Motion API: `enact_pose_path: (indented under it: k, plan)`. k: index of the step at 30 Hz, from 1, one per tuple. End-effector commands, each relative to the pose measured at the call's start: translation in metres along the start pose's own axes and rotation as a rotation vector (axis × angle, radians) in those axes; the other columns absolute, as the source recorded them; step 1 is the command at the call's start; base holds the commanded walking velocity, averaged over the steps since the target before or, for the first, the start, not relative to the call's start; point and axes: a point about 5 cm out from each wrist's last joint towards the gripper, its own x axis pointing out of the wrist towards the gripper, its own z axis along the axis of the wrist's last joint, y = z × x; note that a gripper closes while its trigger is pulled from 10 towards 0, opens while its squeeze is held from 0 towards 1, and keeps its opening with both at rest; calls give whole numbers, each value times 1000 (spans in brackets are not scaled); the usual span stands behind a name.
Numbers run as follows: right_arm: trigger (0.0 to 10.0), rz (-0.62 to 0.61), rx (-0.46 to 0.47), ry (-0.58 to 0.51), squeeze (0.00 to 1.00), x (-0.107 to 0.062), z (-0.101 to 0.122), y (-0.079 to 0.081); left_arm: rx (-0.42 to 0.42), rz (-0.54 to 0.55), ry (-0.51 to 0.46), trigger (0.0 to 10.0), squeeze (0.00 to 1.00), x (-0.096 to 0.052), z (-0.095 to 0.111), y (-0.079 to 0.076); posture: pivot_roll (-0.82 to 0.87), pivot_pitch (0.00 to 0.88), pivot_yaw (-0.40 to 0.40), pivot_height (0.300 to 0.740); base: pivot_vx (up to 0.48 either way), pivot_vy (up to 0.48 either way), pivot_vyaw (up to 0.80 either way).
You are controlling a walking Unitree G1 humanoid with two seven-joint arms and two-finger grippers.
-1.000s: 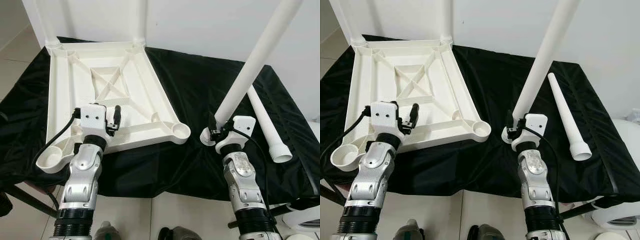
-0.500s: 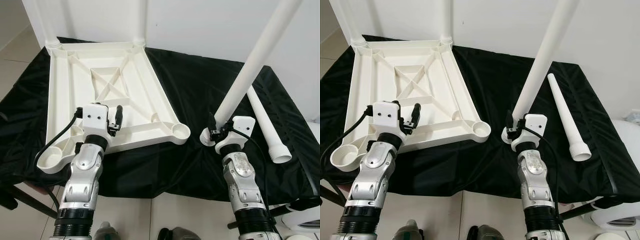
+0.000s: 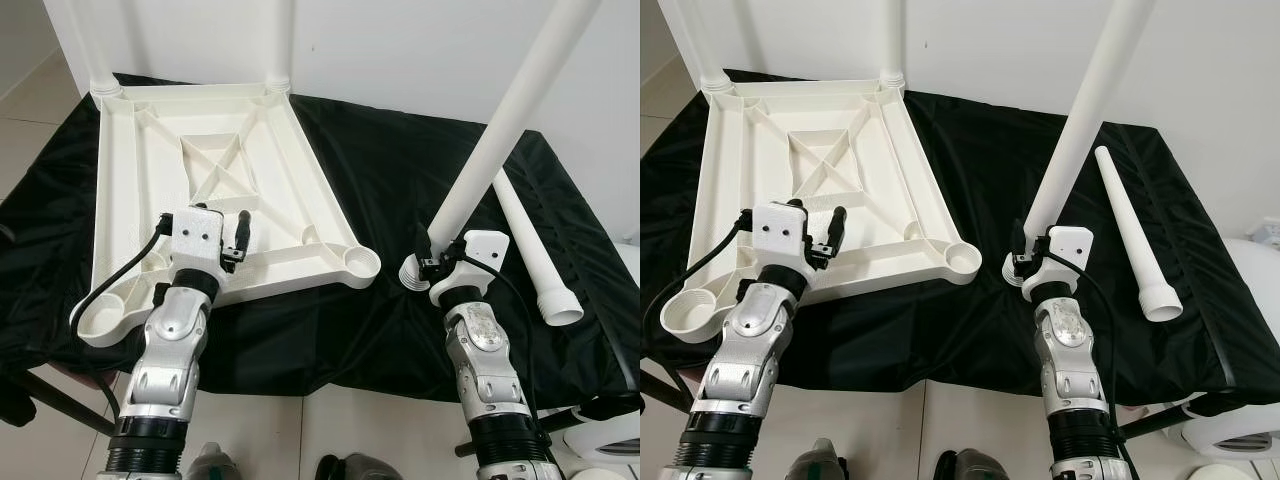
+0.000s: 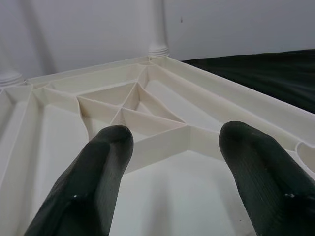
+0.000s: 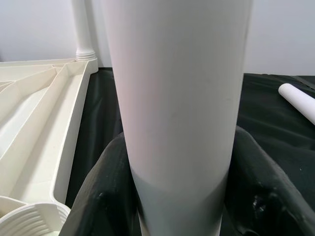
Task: Building children table
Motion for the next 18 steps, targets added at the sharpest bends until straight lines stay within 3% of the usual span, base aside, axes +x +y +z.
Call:
enact_pose_path:
  k: [1, 18]
  plan:
    - [10000, -4, -14, -9, 0, 2, 1, -3, 2, -47, -2, 10000, 0, -1, -1, -7, 95, 0, -111, 740, 0, 0, 0]
    - [10000, -10, -29, -32, 0, 11, 7, -8, -19, -29, -26, 10000, 0, 5, 4, -3, 93, 0, -121, 740, 0, 0, 0]
